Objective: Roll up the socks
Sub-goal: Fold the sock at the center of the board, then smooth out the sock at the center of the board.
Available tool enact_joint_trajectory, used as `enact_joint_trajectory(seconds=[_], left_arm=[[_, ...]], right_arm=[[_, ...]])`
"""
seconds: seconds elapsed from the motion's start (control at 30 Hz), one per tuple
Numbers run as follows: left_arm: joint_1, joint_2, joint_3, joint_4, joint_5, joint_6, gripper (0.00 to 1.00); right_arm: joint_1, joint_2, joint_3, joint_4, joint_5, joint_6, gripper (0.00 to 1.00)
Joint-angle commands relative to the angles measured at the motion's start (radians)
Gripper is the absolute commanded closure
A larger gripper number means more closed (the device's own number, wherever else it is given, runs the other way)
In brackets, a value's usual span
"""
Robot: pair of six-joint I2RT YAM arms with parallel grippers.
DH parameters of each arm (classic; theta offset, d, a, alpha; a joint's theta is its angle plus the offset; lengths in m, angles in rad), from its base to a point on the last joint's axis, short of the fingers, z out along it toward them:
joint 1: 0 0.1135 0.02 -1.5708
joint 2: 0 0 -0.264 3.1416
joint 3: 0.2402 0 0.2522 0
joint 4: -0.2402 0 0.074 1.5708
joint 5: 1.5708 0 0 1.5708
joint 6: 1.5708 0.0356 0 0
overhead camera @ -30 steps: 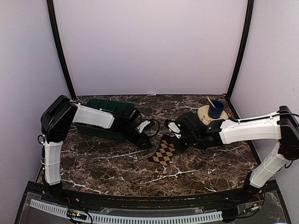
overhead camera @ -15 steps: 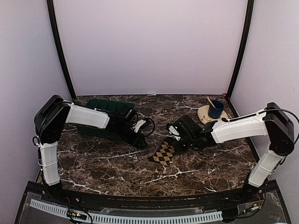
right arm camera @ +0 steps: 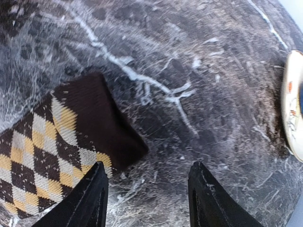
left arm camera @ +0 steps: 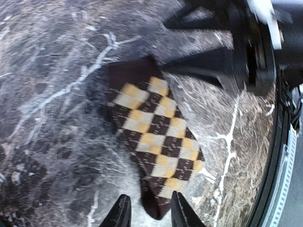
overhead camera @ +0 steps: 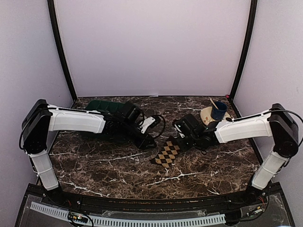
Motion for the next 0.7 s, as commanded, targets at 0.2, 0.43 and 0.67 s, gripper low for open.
enact_joint_trajectory(seconds=[0.2, 0.43, 0.67], left_arm=[[-0.101, 0.003, -0.074, 0.067, 0.063, 0.058, 0.71], [-0.116, 0.027, -0.097, 0.135, 0.060, 0.017, 0.72], [-0.117, 0.029, -0.155, 0.234, 0.021, -0.055, 0.73]], right_arm=[[-0.009, -0.131, 0.009, 0.052, 0.053, 0.078, 0.46], [-0.009, -0.141, -0.052, 0.165, -0.128, 0.189, 0.51], [-0.015, -0.119, -0.149, 0.389, -0.292, 0.350, 0.56]])
